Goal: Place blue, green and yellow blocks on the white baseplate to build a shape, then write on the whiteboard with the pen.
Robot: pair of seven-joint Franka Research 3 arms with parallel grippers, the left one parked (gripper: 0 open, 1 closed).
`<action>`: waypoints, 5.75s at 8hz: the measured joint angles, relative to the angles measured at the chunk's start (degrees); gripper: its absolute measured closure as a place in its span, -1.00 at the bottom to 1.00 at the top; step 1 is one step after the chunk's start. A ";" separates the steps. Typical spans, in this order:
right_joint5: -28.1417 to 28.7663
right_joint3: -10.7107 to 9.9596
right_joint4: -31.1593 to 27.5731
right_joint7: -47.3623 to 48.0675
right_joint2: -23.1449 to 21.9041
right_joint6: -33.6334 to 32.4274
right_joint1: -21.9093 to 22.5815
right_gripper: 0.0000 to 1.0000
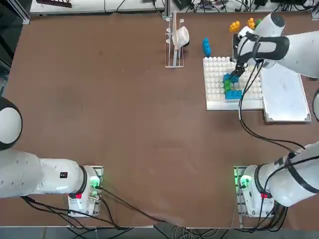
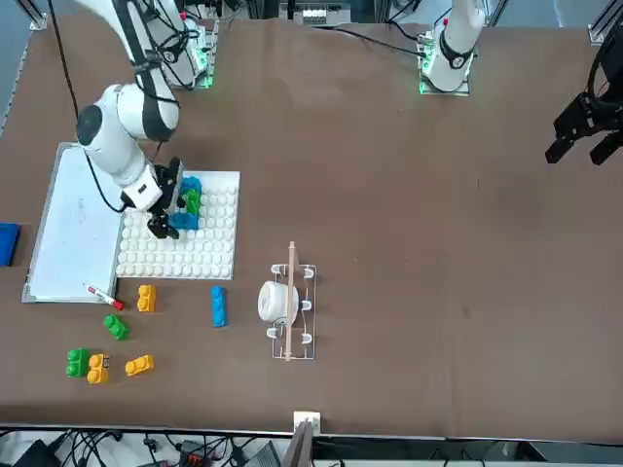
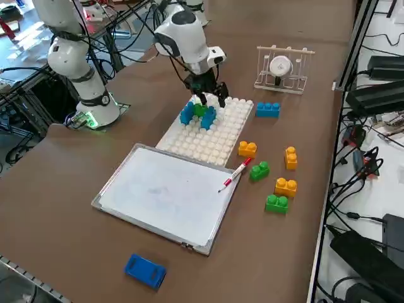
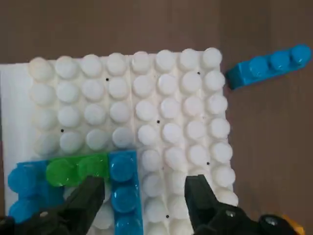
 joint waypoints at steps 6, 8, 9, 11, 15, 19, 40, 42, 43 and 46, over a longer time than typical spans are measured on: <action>0.03 -3.61 19.09 12.38 10.49 -3.74 -7.27 -1.00; 0.21 -3.91 26.84 22.48 17.42 -4.40 -9.02 -1.00; 0.60 -3.91 30.25 29.96 20.60 -4.52 -9.41 -1.00; 2.19 -3.86 34.86 44.79 25.67 -4.58 -9.61 -1.00; 6.03 -3.82 37.89 60.40 32.42 -4.74 -9.81 -0.98; 6.33 -3.80 37.90 67.35 34.07 -5.38 -9.86 -0.93; 6.34 -4.50 21.21 73.35 18.40 -10.74 -1.77 0.18; 6.33 -5.18 13.54 73.36 14.84 -6.73 0.23 0.18; 6.33 -5.33 10.60 73.36 13.80 -4.54 0.66 0.18; 6.31 -5.69 6.78 73.36 11.81 -1.77 1.13 0.18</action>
